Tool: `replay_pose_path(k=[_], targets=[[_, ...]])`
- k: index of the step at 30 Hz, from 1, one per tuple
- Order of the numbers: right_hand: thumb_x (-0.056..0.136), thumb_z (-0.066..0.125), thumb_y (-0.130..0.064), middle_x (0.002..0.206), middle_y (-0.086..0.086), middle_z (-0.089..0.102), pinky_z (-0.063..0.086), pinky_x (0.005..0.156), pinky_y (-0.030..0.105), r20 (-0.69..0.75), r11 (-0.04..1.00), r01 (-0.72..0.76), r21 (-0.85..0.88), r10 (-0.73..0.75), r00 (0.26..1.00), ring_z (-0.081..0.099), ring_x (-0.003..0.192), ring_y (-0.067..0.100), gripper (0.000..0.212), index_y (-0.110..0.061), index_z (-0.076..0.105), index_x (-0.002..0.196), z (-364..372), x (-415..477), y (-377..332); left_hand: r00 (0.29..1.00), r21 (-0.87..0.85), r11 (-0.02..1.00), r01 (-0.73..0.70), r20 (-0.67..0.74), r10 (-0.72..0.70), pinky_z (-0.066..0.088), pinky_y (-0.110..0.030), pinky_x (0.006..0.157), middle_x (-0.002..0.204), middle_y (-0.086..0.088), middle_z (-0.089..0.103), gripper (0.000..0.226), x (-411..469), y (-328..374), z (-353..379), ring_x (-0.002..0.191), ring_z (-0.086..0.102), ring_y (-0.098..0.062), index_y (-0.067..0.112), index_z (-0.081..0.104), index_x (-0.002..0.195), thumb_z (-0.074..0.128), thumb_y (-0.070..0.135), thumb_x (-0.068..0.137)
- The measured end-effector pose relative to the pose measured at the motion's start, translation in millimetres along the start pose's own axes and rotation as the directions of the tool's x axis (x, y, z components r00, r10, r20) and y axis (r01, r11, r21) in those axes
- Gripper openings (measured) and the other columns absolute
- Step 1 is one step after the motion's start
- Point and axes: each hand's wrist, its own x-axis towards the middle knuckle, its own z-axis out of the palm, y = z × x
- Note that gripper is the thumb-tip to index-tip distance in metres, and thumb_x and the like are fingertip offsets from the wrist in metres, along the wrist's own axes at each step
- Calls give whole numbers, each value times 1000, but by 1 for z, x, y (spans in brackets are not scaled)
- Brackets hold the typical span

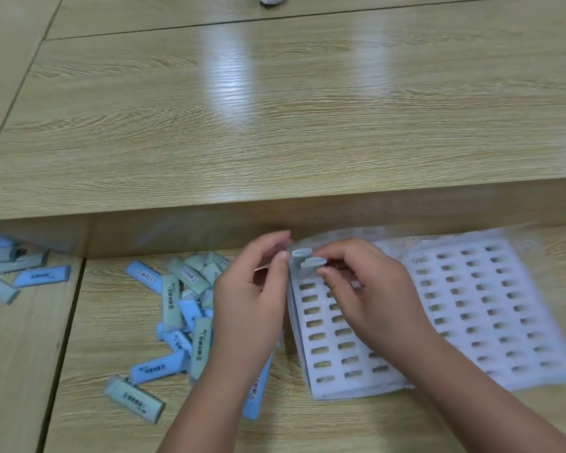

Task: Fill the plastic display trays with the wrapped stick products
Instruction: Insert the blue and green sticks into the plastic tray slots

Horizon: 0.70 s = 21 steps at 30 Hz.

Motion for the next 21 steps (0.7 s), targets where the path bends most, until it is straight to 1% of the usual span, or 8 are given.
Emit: replay_pose_path(k=[3, 7, 10, 12, 14, 17, 19, 21], targets=[[89, 70, -13, 99, -8, 69, 54, 67, 30, 48, 985, 52, -167, -45, 998, 67, 83, 13, 19, -19, 67, 107, 2, 0, 0, 1000, 7, 1000, 1, 14, -1, 52, -15, 84, 107, 25, 71, 24, -1, 1, 1, 105, 66, 3, 46, 65, 111, 60, 29, 96], [87, 74, -19, 90, -8, 70, 55, 67, 33, -6, 985, -85, -153, 85, 996, 68, 82, 13, 21, -17, 63, 106, 3, 0, -6, 1000, 25, 1000, -2, 16, 1, 52, -14, 84, 109, 25, 70, 24, -6, 5, -2, 106, 65, 4, 42, 67, 112, 58, 24, 98], [85, 75, -26, 91, -13, 65, 49, 68, 24, -12, 973, -141, -182, 141, 990, 63, 84, 8, 26, -17, 62, 105, 0, -5, -11, 1000, 132, 991, -22, 10, 20, 51, -12, 78, 109, 27, 67, 25, -24, 5, -17, 102, 65, 4, 46, 65, 113, 56, 27, 98], [84, 71, -34, 91, -20, 57, 42, 67, 16, -71, 970, -194, -148, 185, 980, 57, 82, 2, 27, -25, 59, 106, -2, -15, -19, 997, 262, 965, -31, -62, 49, 49, -12, 68, 102, 25, 65, 22, -43, -4, -39, 89, 65, 0, 44, 66, 110, 55, 33, 95], [86, 65, -39, 86, -23, 49, 39, 64, 13, -130, 974, -181, -139, 163, 978, 50, 77, -2, 22, -34, 53, 104, 0, -26, -36, 977, 334, 942, 25, -209, 48, 44, -7, 66, 98, 20, 63, 17, -60, -18, -66, 78, 62, -4, 41, 68, 103, 62, 31, 92], [92, 58, -35, 89, -19, 55, 40, 67, 18, -8, 973, -2, -232, 0, 1000, 52, 83, 3, 16, -34, 53, 107, 23, -37, -63, 933, 411, 894, 178, -358, -21, 41, -5, 68, 100, 13, 58, 23, -70, -42, -107, 72, 58, -5, 34, 70, 103, 72, 18, 87], [90, 64, -31, 100, -15, 61, 46, 67, 24, 133, 960, 64, -272, -29, 991, 57, 89, 11, 24, -31, 57, 114, 46, -34, -79, 926, 464, 841, 276, -362, -104, 45, -17, 70, 105, 10, 56, 23, -65, -54, -127, 74, 59, -5, 29, 69, 109, 70, 23, 87], [88, 69, -31, 103, -11, 64, 50, 62, 27, 206, 942, 56, -331, 14, 979, 60, 88, 15, 29, -27, 62, 115, 64, -23, -92, 932, 515, 796, 318, -323, -163, 47, -31, 74, 106, 9, 57, 27, -52, -60, -136, 83, 61, -9, 27, 67, 114, 66, 36, 88]])
